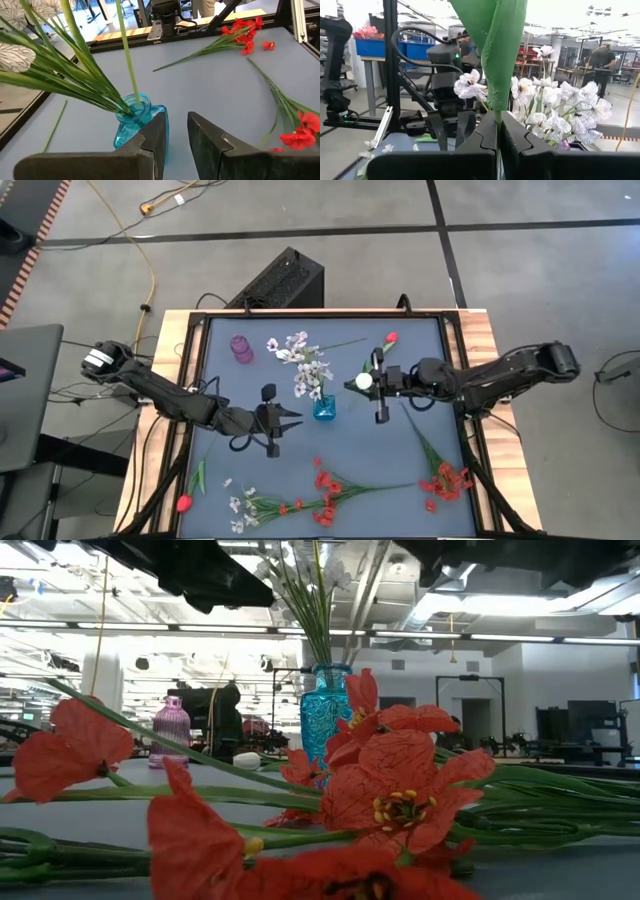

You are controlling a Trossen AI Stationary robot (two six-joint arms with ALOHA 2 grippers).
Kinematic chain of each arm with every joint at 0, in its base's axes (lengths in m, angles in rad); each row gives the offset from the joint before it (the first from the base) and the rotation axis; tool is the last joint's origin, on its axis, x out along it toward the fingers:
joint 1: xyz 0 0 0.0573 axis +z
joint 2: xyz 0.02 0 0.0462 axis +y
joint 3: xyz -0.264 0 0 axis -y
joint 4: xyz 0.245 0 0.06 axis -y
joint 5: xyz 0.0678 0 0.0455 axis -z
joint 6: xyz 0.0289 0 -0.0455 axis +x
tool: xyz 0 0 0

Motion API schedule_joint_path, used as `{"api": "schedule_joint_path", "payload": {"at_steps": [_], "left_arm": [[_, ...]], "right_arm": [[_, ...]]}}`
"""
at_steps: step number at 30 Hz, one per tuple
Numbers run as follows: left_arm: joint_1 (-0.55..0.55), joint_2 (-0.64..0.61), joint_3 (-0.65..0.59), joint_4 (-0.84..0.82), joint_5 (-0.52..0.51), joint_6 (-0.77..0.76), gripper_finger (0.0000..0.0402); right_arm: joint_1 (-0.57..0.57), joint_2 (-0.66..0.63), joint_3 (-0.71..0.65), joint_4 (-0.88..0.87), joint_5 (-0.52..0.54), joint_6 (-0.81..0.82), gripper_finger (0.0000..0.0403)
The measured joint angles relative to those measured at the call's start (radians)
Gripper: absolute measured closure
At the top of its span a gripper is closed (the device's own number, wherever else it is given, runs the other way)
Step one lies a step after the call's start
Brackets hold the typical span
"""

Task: Sort flowers into vase by color
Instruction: Put the bottom white flower into the blue vase

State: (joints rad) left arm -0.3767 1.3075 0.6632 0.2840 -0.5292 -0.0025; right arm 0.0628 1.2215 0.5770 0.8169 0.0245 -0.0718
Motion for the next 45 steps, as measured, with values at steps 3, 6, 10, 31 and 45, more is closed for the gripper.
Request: {"api": "schedule_joint_path", "payload": {"at_steps": [3,6,10,31,45], "left_arm": [[0.0,0.0,0.0,-0.002,0.0,-0.001,0.0331],[0.0,0.0,0.0,-0.005,0.001,-0.004,0.0331],[0.0,0.0,0.0,-0.012,0.001,-0.013,0.0331],[-0.003,0.001,0.0,-0.045,0.027,-0.056,0.0331],[-0.012,0.001,0.0,-0.065,0.027,-0.084,0.0331]], "right_arm": [[-0.01,0.046,0.0,0.03,0.0,0.027,0.0376],[-0.016,0.081,0.001,0.064,0.0,0.045,0.0372],[-0.026,0.117,0.023,0.062,0.001,0.054,0.036],[-0.039,0.123,0.116,-0.194,0.004,0.128,0.0289],[-0.039,0.123,0.346,-0.828,0.004,0.151,0.0136]]}}
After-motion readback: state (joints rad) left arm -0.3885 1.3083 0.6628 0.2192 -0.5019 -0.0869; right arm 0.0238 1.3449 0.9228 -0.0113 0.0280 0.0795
